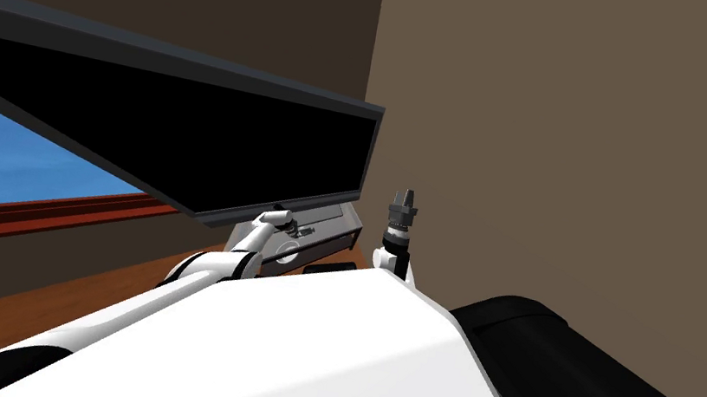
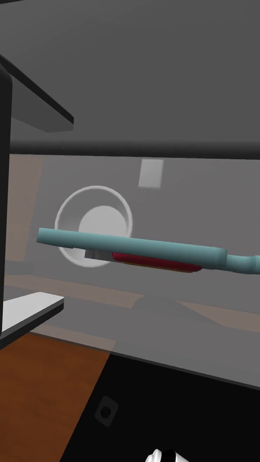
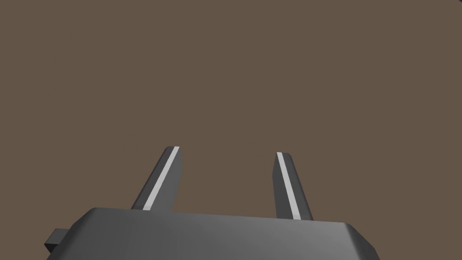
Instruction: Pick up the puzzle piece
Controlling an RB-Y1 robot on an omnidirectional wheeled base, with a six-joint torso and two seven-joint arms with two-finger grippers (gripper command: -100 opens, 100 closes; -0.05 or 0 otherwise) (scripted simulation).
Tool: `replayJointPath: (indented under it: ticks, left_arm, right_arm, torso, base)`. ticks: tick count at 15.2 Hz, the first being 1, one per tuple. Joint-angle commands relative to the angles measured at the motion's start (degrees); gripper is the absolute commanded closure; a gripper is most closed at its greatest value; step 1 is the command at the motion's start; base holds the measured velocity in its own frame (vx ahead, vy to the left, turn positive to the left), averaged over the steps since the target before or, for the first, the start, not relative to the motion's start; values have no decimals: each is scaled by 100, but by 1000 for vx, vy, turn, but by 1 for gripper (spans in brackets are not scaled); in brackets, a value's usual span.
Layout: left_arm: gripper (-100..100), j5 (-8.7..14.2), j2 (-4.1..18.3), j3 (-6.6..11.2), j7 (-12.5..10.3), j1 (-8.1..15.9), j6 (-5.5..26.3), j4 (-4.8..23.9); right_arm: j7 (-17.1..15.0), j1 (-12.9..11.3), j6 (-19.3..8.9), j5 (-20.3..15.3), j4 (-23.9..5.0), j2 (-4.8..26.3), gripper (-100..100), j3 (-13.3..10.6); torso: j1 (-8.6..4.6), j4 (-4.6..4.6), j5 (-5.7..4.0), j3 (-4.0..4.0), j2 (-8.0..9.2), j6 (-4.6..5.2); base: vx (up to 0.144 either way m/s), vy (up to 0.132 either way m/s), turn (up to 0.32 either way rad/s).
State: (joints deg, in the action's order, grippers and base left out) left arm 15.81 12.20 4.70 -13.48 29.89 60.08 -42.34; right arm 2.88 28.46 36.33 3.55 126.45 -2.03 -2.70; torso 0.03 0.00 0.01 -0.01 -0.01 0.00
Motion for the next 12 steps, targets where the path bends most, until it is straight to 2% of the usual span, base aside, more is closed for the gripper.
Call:
replayJointPath:
  ticks: [1, 5, 6, 7, 11, 12]
  left_arm:
    - [-100, 30, -32, 0, -23, 106, 176, 142]
    - [-100, 113, -88, 8, -50, 344, 502, 461]
    - [-100, 78, -82, 0, -55, 267, 401, 347]
    - [-100, 59, -133, 2, -33, 199, 253, 457]
    - [-100, 26, -201, 8, 11, 79, -13, 600]
    - [-100, 42, -172, 8, -7, 133, 99, 563]
  right_arm:
    - [0, 0, 0, 0, 0, 0, 0, 0]
    - [0, 0, 0, 0, 0, 0, 0, 0]
    - [0, 0, 0, 0, 0, 0, 0, 0]
    - [0, 0, 0, 0, 0, 0, 0, 0]
    - [0, 1, 0, 0, 0, 0, 0, 0]
    - [0, 1, 0, 0, 0, 0, 0, 0]
  torso:
    - [0, 0, 0, 0, 0, 0]
    - [0, 1, 0, 2, 2, -1]
    - [-2, 0, 0, 1, 1, -1]
    - [-2, 0, 0, 1, 1, -2]
    - [-8, -2, -1, -2, -4, -3]
    - [-8, -2, -1, -3, -4, -3]
  base:
    - [-13, 17, -50]
    - [-11, 14, -41]
    - [-4, 4, -12]
    - [4, -5, 13]
    - [7, -9, 25]
    - [3, -6, 13]
